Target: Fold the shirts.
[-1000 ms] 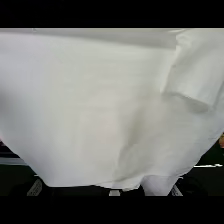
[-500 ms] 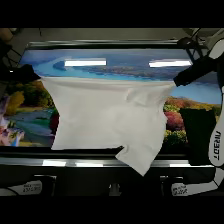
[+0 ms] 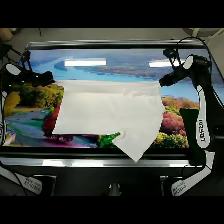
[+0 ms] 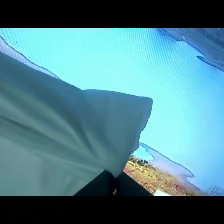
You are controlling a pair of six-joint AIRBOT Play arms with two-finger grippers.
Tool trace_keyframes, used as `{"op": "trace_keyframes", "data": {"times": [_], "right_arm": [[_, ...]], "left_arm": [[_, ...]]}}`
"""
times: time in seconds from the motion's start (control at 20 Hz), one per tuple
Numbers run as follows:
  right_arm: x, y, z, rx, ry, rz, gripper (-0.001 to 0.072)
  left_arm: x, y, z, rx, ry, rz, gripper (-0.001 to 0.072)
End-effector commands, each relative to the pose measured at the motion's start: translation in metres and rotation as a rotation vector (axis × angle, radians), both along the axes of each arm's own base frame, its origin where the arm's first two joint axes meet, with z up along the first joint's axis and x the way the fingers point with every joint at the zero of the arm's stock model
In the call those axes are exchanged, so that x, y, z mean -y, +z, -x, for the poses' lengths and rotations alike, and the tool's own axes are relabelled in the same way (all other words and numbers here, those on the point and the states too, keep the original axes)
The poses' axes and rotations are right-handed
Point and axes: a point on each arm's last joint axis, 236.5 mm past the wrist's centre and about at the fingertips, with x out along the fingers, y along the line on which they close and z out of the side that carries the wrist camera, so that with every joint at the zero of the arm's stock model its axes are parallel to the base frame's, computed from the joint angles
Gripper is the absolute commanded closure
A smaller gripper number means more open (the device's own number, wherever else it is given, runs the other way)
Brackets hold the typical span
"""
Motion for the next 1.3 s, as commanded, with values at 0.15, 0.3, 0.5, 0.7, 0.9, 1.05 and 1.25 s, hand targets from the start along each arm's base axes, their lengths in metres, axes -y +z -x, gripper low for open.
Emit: {"op": "trace_keyframes", "data": {"times": [0.15,0.3,0.5,0.7,0.9,1.05,1.25], "right_arm": [[-0.022,-0.036,0.105,-0.436,0.049,-0.002,0.0688],[-0.043,-0.081,0.123,-0.492,0.073,0.005,0.0688],[-0.032,-0.093,0.119,-0.470,-0.014,0.022,0.0688],[-0.028,-0.094,0.118,-0.469,-0.038,0.030,0.0688],[-0.034,-0.093,0.108,-0.434,-0.064,-0.007,0.0440],[0.002,-0.059,0.122,-0.454,-0.022,0.091,0.0246],[0.056,-0.021,0.175,-0.536,-0.149,0.013,0.0244]], "left_arm": [[0.001,-0.048,0.049,-0.228,-0.179,-0.057,0.0686],[0.009,-0.078,0.068,-0.349,-0.208,-0.020,0.0686],[0.009,-0.090,0.075,-0.391,-0.216,-0.009,0.0686],[0.008,-0.095,0.076,-0.402,-0.217,-0.015,0.0686],[0.015,-0.096,0.076,-0.417,-0.204,-0.003,0.0284],[-0.006,-0.069,0.075,-0.425,-0.122,0.023,0.0178],[-0.034,-0.048,0.126,-0.565,-0.114,0.019,0.0178]]}}
